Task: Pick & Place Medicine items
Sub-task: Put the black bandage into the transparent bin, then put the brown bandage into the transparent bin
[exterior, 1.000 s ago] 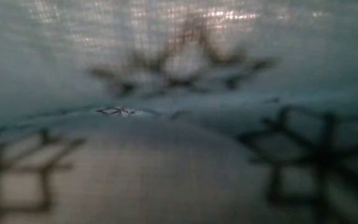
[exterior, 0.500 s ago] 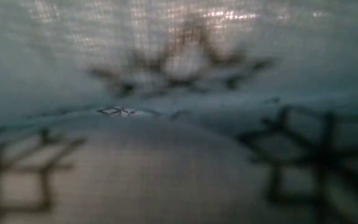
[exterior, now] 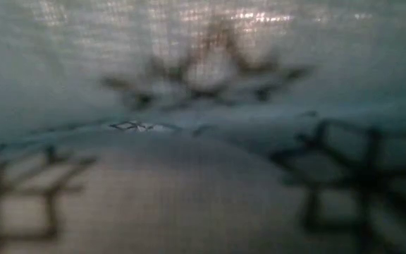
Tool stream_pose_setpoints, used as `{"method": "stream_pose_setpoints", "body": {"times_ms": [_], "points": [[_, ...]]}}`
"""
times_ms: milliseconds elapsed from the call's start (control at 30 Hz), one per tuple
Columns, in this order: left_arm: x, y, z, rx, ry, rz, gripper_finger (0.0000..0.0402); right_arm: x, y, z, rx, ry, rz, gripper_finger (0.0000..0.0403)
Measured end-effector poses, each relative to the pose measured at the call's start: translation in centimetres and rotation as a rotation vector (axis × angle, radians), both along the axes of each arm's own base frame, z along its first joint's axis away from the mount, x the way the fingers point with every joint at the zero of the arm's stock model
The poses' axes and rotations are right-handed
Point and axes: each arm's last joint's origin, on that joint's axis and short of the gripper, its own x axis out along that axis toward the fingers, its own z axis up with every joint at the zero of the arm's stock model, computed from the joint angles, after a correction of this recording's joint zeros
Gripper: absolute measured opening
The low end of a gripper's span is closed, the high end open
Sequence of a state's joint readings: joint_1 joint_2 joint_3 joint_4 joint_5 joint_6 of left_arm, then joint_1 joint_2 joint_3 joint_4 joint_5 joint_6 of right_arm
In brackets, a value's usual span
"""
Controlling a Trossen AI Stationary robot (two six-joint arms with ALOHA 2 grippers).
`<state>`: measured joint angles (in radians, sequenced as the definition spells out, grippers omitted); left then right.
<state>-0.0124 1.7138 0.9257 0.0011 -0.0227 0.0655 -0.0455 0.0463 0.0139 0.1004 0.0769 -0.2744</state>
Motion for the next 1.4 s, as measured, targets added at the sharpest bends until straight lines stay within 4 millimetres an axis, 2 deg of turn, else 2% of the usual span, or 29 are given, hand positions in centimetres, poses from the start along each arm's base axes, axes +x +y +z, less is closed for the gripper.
{"method": "stream_pose_setpoints", "body": {"times_ms": [633,1400], "points": [[0.01,0.0,0.01,0.007,-0.002,-0.006,0.0156,0.0,0.0,0.0,0.0,0.0,0.0,0.019],[0.01,0.09,0.01,0.001,-0.003,0.042,0.0227,0.0,0.0,0.0,0.0,0.0,0.0,0.019]]}}
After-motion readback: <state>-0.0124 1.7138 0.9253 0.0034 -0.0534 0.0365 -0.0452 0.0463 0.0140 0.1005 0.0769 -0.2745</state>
